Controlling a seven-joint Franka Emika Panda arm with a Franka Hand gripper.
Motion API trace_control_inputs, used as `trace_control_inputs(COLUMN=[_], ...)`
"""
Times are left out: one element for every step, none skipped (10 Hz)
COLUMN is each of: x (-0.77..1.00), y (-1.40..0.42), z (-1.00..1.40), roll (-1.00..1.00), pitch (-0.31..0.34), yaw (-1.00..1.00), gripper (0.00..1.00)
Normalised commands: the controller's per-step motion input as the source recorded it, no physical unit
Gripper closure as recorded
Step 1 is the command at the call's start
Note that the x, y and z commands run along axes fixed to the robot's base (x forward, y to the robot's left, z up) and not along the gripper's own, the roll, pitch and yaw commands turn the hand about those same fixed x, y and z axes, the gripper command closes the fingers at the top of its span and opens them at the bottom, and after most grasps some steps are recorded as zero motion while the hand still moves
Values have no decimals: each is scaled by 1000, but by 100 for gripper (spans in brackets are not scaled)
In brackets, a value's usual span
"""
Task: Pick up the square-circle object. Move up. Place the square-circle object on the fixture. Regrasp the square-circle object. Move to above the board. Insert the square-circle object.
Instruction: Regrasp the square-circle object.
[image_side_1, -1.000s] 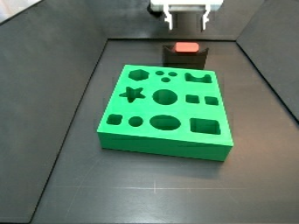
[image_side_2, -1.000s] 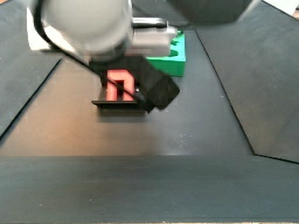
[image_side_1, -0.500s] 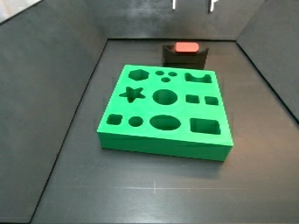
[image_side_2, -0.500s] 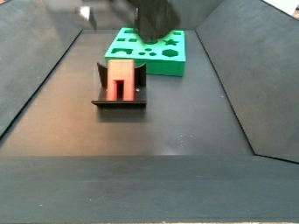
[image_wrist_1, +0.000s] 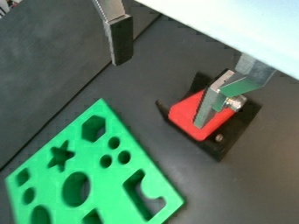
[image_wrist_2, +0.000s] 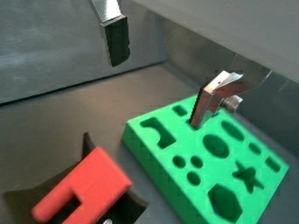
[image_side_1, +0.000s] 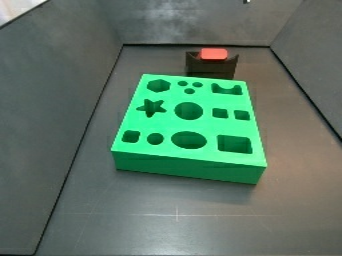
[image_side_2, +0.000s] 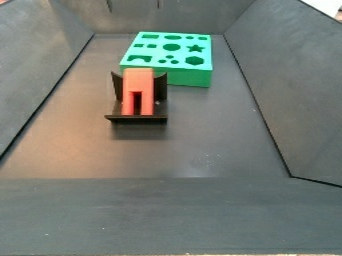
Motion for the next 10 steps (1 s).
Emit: trace_control_inputs(x=[-29,-29,-29,-27,-26,-19,-18,-19,-14,3], y=[-41,-35,-26,-24,-22,-20,-21,-18,-20,-22], z=[27,16,14,10,15,16,15,11,13,9], roll=[1000,1000,1000,1000,1000,1000,1000,1000,1000,1000], pitch=[42,37,30,24,20,16,15,19,22,28], yaw=[10,11,12,14,16,17,19,22,24,27], gripper=[0,0,0,0,0,0,0,0,0,0])
